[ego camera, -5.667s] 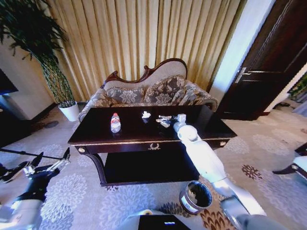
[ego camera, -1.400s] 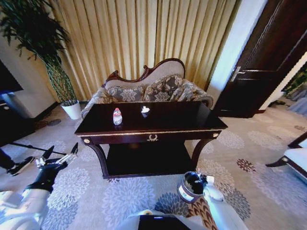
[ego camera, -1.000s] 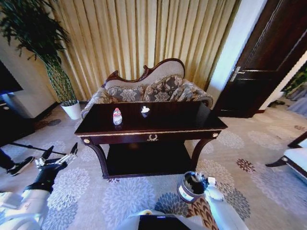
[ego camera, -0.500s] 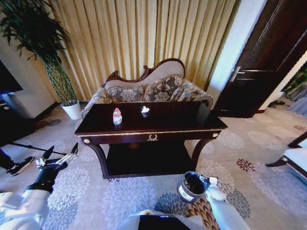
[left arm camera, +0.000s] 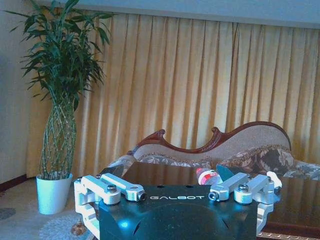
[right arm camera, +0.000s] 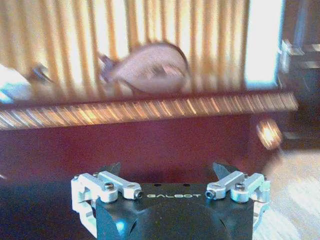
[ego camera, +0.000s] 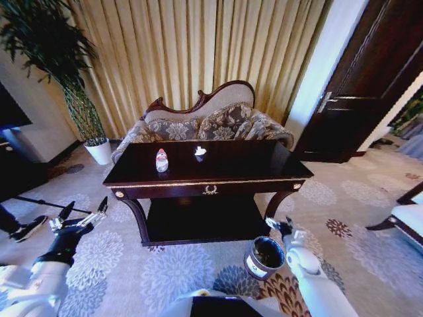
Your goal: Move to the front of the table and place the trash on the table into the trash bin.
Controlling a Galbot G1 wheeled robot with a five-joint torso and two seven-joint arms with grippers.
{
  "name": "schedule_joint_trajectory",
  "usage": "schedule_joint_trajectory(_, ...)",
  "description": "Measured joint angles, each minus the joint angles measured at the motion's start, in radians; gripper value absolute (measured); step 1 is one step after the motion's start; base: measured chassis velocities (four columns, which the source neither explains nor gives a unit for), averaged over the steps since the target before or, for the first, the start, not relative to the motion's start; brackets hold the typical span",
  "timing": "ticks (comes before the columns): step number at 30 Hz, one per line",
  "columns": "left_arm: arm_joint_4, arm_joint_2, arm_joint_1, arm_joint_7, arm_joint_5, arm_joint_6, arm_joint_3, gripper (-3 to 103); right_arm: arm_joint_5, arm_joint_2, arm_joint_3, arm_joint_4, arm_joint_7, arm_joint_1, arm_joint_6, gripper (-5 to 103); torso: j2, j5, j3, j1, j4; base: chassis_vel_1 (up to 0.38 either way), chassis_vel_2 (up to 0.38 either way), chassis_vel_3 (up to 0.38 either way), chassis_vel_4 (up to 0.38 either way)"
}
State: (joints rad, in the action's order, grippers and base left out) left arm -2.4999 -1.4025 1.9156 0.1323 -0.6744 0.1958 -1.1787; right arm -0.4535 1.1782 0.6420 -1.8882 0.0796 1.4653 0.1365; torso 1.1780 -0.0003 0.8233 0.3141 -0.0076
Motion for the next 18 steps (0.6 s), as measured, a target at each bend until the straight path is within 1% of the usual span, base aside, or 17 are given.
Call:
schedule_joint_trajectory(1, 0.0, 0.0, -0.001, -0.001, -0.002, -0.001, -0.001, 100, 0.0, 0.005, 0.007, -0.122, 0.0, 0.022, 0.044, 100, 0.0, 0.0003, 0.0, 0.0, 0.0001, 0.0, 0.0, 0.0, 0.0)
schedule_joint_trajectory(3, 0.0, 0.0, -0.001, -0.001, -0.003, -0.001, -0.001, 100, 0.0, 0.006, 0.009, -0.156, 0.001, 0.028, 0.058, 100, 0.0, -0.0001, 0.0, 0.0, 0.0001, 0.0, 0.0, 0.0, 0.0)
schedule_joint_trajectory(6, 0.0, -0.005, -0.002, -0.002, -0.004, -0.002, -0.001, 100, -0.005, 0.013, 0.008, -0.324, 0.023, 0.049, 0.122, 100, 0.0, 0.0003, 0.0, 0.0, -0.0002, 0.0, 0.0, 0.0, 0.0)
schedule_joint_trajectory(7, 0.0, -0.006, -0.002, -0.002, -0.005, -0.003, -0.001, 100, -0.011, 0.013, 0.007, -0.382, 0.03, 0.052, 0.142, 100, 0.0, 0.0, 0.0, 0.0, 0.0, 0.0, 0.0, 0.0, 0.0)
schedule_joint_trajectory(8, 0.0, -0.006, -0.002, -0.002, -0.005, -0.003, -0.001, 100, -0.011, 0.013, 0.007, -0.382, 0.03, 0.052, 0.142, 100, 0.0, 0.0, 0.0, 0.0, 0.0, 0.0, 0.0, 0.0, 0.0)
schedule_joint_trajectory(11, 0.0, -0.007, -0.002, -0.002, -0.007, -0.003, -0.003, 100, -0.012, 0.01, 0.001, -0.45, 0.04, 0.045, 0.176, 100, 0.0, 0.0002, 0.0, 0.0, 0.0001, 0.0, 0.0, 0.0, 0.0)
schedule_joint_trajectory(18, 0.0, -0.004, 0.0, -0.002, -0.016, -0.004, -0.011, 100, 0.008, 0.01, -0.002, -0.436, 0.047, 0.037, 0.18, 100, 0.0, 0.0004, 0.0, 0.0, 0.0001, 0.0, 0.0, 0.0, 0.0)
